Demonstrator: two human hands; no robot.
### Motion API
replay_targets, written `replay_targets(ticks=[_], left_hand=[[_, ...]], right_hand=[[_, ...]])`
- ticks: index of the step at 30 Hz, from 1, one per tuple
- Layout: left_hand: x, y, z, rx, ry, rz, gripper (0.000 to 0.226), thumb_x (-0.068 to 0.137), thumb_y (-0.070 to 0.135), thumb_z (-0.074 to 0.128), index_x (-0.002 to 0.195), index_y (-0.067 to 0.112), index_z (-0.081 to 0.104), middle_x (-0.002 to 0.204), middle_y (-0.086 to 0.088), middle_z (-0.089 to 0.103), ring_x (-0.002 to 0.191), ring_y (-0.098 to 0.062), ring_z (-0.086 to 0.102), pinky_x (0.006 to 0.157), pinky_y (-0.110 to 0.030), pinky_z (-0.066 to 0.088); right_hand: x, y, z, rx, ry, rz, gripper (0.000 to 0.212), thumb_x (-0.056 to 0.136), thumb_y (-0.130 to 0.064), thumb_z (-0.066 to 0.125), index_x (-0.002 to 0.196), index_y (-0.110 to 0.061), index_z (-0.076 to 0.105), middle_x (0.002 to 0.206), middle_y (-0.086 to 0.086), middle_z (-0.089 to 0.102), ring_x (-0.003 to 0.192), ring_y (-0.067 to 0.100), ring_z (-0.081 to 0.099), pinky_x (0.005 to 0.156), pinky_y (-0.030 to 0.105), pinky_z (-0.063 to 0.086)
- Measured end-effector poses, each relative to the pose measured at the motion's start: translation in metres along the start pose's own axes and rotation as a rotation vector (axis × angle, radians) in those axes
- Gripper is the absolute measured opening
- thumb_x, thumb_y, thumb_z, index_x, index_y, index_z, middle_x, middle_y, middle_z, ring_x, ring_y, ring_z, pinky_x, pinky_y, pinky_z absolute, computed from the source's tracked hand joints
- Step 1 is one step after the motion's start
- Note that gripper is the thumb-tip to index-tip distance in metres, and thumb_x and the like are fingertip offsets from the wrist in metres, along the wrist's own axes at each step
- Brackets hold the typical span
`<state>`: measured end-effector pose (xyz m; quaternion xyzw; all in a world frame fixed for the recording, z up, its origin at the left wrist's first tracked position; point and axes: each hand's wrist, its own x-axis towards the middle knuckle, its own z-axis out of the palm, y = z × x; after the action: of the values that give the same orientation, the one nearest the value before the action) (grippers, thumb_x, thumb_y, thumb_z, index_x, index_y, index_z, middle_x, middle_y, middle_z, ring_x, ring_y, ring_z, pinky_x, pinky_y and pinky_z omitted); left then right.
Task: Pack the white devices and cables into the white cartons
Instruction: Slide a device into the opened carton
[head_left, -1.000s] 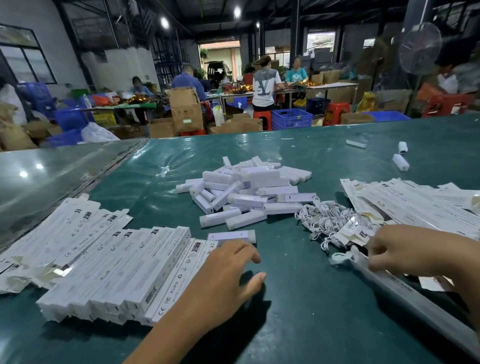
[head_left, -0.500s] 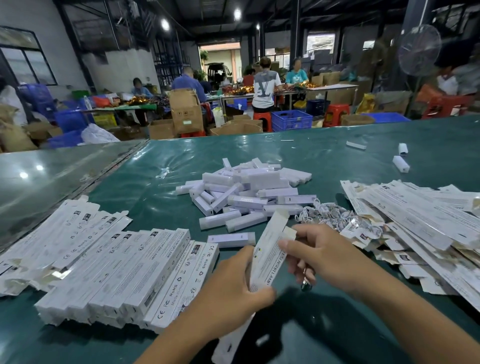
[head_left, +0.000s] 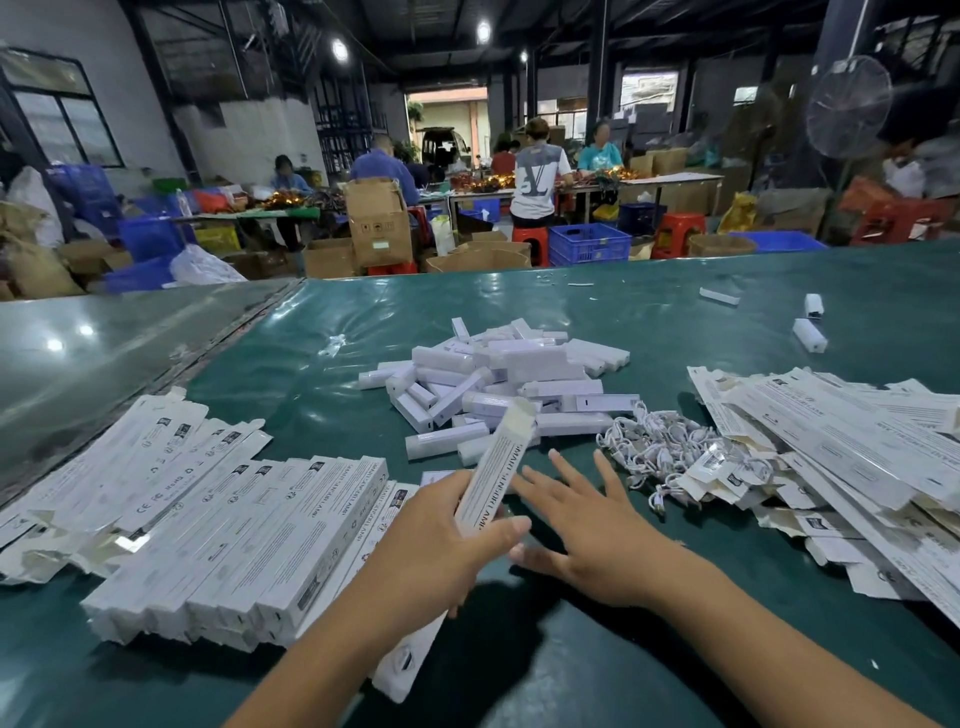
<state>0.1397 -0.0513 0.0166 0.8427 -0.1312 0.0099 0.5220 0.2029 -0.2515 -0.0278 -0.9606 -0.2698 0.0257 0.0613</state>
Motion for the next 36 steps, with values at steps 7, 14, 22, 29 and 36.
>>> replay_targets(ticks=[7,14,22,29,36], left_hand=[[0.002,-0.004,-0.001,0.010,-0.024,-0.012,0.008,0.082,0.026,0.059,0.078,0.032,0.056,0.047,0.005,0.048,0.037,-0.017,0.046,0.038,-0.026,0.041],[-0.001,-0.005,0.002,0.036,-0.093,0.019,0.009,0.082,0.024,0.061,0.079,0.021,0.053,0.050,0.007,0.047,0.038,-0.014,0.047,0.040,-0.026,0.041],[-0.003,-0.003,0.004,0.167,-0.104,0.078,0.012,0.084,0.021,0.064,0.081,0.018,0.052,0.064,0.005,0.050,0.045,-0.009,0.044,0.044,-0.031,0.041],[-0.005,-0.001,0.008,0.219,-0.114,0.130,0.024,0.086,0.043,0.066,0.106,0.030,0.063,0.077,-0.002,0.063,0.050,-0.007,0.052,0.050,-0.027,0.046],[-0.006,-0.006,0.014,0.396,0.020,0.328,0.060,0.089,0.054,0.062,0.144,0.048,0.037,0.092,0.031,0.061,0.078,0.003,0.061,0.067,-0.009,0.041]], right_hand=[[-0.023,-0.011,-0.029,0.578,0.836,-0.071,0.024,0.099,-0.026,0.059,0.117,-0.016,0.071,0.111,-0.005,0.072,0.106,0.012,0.064,0.096,0.036,0.049],[-0.038,-0.025,-0.033,0.847,0.820,-0.236,0.028,0.094,-0.035,0.055,0.120,-0.033,0.065,0.110,-0.016,0.070,0.097,0.014,0.065,0.078,0.025,0.052],[-0.038,-0.028,-0.037,1.183,0.679,-0.142,0.032,0.089,-0.040,0.060,0.112,-0.023,0.076,0.098,0.000,0.070,0.077,0.027,0.072,0.071,0.032,0.060],[-0.037,-0.031,-0.036,1.385,0.688,0.065,0.028,0.079,-0.043,0.081,0.079,-0.016,0.074,0.074,0.008,0.071,0.061,0.020,0.059,0.057,0.033,0.051],[-0.037,-0.031,-0.037,1.757,0.426,0.304,0.058,0.062,-0.038,0.082,0.112,-0.011,0.069,0.107,0.010,0.075,0.092,0.018,0.072,0.072,0.031,0.056]])
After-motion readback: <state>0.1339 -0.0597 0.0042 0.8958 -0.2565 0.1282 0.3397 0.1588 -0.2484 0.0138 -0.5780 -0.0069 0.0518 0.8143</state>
